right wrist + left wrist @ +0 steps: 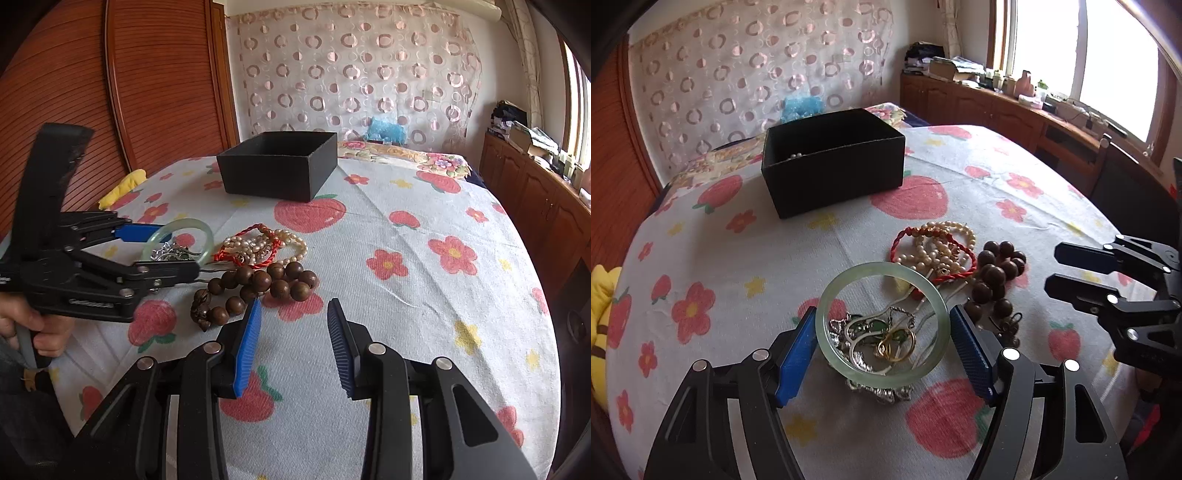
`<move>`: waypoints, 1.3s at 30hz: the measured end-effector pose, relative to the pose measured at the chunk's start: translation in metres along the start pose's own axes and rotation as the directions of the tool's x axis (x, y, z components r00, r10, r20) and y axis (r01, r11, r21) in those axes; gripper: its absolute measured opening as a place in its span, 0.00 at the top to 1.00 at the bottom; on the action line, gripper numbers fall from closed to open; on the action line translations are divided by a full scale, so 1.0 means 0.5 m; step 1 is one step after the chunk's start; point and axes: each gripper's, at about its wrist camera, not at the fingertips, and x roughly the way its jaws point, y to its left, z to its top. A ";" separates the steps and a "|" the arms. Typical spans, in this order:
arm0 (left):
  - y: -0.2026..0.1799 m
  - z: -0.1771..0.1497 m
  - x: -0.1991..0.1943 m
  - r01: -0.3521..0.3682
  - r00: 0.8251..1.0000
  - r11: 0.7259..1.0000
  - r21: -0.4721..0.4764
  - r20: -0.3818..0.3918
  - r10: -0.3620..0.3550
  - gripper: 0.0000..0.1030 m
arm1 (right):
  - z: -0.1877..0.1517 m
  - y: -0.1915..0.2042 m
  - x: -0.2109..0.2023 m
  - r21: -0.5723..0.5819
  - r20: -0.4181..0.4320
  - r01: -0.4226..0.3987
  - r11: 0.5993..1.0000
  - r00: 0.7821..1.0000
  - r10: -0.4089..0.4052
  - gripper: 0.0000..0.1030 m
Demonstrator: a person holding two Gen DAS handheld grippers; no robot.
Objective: Organize jewelry
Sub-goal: 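Move both open tools back to the jewelry pile, then grasp the pale green jade bangle with the left tool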
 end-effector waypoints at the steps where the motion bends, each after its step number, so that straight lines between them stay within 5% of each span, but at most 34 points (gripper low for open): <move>1: 0.003 -0.002 -0.007 0.004 1.000 1.000 -0.009 0.007 -0.004 0.34 | 0.000 0.000 0.000 0.003 -0.004 0.003 1.000 1.000 -0.003 0.62; 19: 0.037 -0.011 -0.104 0.009 0.994 0.998 -0.069 0.107 -0.001 0.34 | 0.008 -0.007 0.026 -0.005 -0.086 0.037 0.999 0.996 -0.038 0.61; 21: 0.037 -0.007 -0.115 0.011 0.994 0.998 -0.062 0.111 -0.004 0.34 | 0.013 -0.012 0.027 -0.010 -0.088 0.047 0.999 0.995 -0.047 0.51; 28: 0.049 0.003 -0.141 -0.002 0.992 0.999 -0.038 0.126 0.007 0.34 | 0.043 -0.027 0.028 -0.028 -0.077 0.044 0.999 0.996 -0.046 0.49; 39: 0.080 -0.017 -0.135 -0.014 0.994 0.996 -0.091 0.111 0.024 0.34 | 0.083 0.013 0.060 -0.106 -0.080 -0.053 0.993 0.996 0.045 0.47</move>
